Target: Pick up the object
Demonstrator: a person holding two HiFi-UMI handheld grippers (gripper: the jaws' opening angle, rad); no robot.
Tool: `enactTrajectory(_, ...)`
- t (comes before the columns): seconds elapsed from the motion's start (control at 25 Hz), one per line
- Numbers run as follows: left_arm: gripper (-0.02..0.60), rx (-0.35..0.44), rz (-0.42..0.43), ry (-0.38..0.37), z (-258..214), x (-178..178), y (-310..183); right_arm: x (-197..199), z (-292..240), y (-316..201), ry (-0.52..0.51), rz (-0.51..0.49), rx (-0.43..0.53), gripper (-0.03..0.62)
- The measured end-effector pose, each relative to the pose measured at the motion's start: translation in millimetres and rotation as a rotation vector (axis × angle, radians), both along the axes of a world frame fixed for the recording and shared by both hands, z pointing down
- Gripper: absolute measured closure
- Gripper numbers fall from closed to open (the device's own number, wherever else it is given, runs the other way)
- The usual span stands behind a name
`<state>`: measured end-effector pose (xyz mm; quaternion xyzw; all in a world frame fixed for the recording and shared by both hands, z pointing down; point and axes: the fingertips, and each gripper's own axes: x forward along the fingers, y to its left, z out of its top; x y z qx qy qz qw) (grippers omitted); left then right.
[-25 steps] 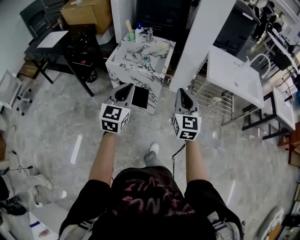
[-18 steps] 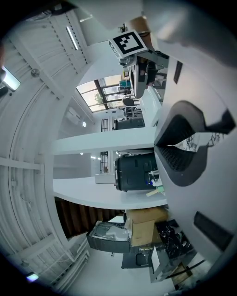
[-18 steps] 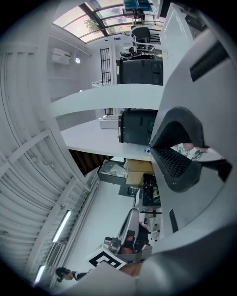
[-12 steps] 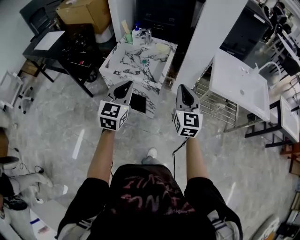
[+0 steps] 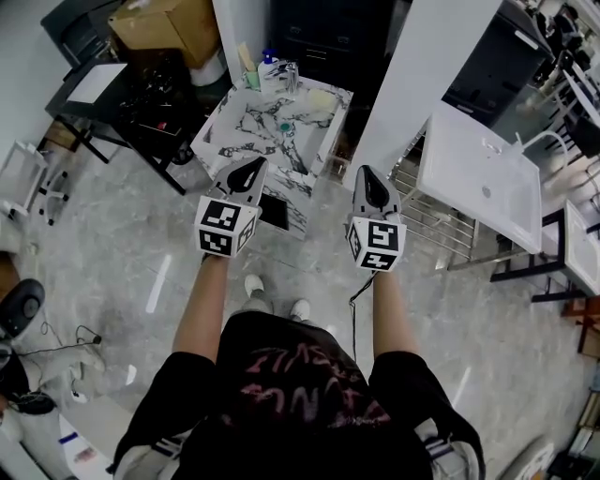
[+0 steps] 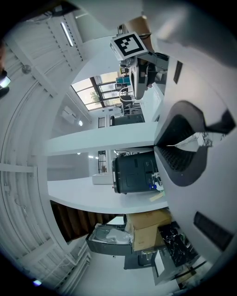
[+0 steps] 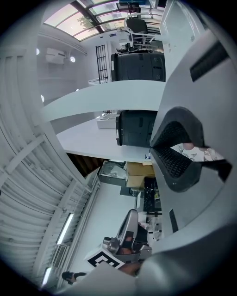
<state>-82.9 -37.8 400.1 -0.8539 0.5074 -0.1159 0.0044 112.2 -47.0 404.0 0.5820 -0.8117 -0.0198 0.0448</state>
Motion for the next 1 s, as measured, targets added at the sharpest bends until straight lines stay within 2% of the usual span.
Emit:
enactTrajectory(0.48, 0.565, 0.002, 0.049, 0.027, 6, 10, -62, 7, 5, -49, 0.007, 0.034, 0.002, 0.580)
enactTrajectory(1.0, 0.565, -0.027, 0.116, 0.054, 29, -5, -200, -12, 22, -170, 0.021, 0.106, -0.030, 0.580)
